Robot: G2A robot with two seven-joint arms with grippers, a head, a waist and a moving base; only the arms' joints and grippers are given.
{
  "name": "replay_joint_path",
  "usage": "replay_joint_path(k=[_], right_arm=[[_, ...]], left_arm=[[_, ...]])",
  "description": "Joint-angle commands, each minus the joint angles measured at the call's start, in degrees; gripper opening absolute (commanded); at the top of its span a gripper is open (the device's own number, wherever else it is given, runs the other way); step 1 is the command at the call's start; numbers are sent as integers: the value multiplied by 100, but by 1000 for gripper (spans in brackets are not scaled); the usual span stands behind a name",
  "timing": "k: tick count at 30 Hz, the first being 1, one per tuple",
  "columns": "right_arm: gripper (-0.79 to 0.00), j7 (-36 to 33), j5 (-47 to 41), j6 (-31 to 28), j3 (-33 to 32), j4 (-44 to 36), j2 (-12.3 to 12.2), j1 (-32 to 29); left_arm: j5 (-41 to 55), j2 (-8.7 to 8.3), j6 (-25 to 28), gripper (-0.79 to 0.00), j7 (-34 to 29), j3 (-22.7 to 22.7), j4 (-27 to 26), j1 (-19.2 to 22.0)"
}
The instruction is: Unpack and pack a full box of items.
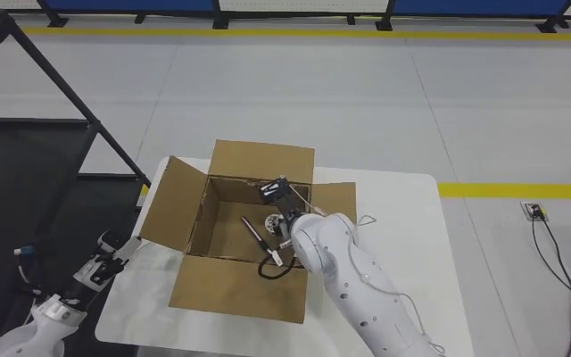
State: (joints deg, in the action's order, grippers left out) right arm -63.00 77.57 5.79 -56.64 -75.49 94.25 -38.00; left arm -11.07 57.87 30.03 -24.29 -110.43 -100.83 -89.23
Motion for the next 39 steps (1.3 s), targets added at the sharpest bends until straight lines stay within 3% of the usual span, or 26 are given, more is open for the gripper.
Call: replay_joint_path(k=[1,7,8,10,11,21,29,39], right_arm=[[-785,118,-108,-31,-54,171,4,-8],[-773,347,-306,-68,-92,648,38,80],[-622,373,-328,-76,-95,702,42,93],[-172,419,-363,-91,-95,775,50,104],[0,439,-368,-99,-94,798,53,104],[0,486,-280,-187,-133,501,25,-91],[0,632,-96,-125,-267,-495,-42,-535],[0,1265,-1349,-666,-1323,-1904,-212,-1539]], left_arm=[[0,0,0,0,0,0,0,0],[0,0,0,0,0,0,0,0],[0,0,0,0,0,0,0,0],[0,0,0,0,0,0,0,0],[0,0,0,0,0,0,0,0],[0,0,0,0,0,0,0,0],[0,0,0,0,0,0,0,0],[-1262,32,-422,0,455,364,-67,80]])
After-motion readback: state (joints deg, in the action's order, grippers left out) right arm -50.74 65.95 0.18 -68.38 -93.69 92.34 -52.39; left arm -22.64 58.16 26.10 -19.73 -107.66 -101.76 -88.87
